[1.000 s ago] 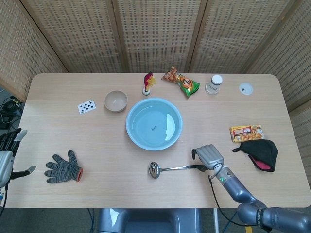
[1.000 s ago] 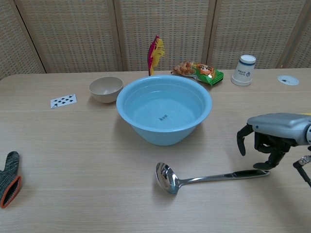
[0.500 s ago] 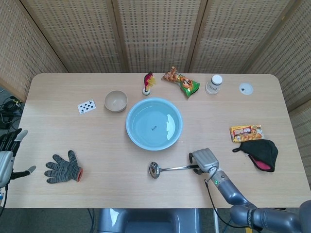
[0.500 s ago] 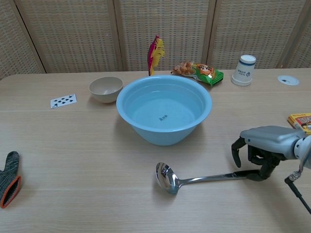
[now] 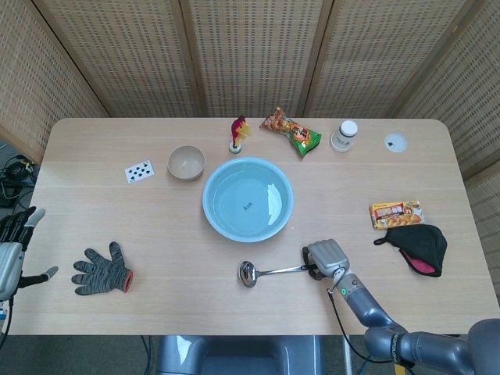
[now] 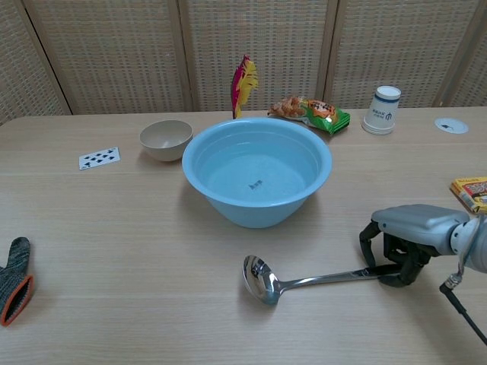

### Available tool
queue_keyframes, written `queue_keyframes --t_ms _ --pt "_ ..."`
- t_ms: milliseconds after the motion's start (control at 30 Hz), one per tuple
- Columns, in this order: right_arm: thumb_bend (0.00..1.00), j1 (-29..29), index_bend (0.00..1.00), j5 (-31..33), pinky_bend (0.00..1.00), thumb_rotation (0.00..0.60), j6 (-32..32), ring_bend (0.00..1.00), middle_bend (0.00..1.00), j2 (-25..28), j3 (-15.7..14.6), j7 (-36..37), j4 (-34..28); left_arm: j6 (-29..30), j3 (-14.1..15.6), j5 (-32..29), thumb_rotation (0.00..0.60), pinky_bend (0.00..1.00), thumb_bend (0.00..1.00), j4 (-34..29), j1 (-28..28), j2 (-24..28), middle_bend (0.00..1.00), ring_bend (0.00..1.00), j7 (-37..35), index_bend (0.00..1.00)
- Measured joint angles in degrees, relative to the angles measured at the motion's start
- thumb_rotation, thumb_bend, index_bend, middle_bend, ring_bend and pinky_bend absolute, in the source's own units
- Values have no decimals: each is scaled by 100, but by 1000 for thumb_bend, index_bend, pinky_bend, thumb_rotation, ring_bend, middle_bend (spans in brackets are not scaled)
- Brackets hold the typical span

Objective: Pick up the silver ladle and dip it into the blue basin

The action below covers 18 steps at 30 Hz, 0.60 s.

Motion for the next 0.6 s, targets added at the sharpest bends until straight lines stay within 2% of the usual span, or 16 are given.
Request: queue_keyframes --t_ms 100,300,433,600 --pt "586 7 558 -6 1000 600 -15 1000 1000 -9 -27 8 29 4 -4 -3 600 0 0 0 0 0 0 0 -2 0" --pt "780 18 696 -4 1000 600 -71 1000 1000 -8 -43 88 73 1 -2 -1 600 0 0 -5 0 9 0 0 -21 0" --pt "814 9 769 -37 1000 600 -79 1000 1000 134 -23 206 -83 -1 1 5 600 0 0 -7 0 15 0 0 -37 0" --pt "827 -5 791 -51 1000 600 -57 1000 1000 452 -11 279 -449 -9 9 27 600 0 0 -16 -3 29 0 0 -71 0"
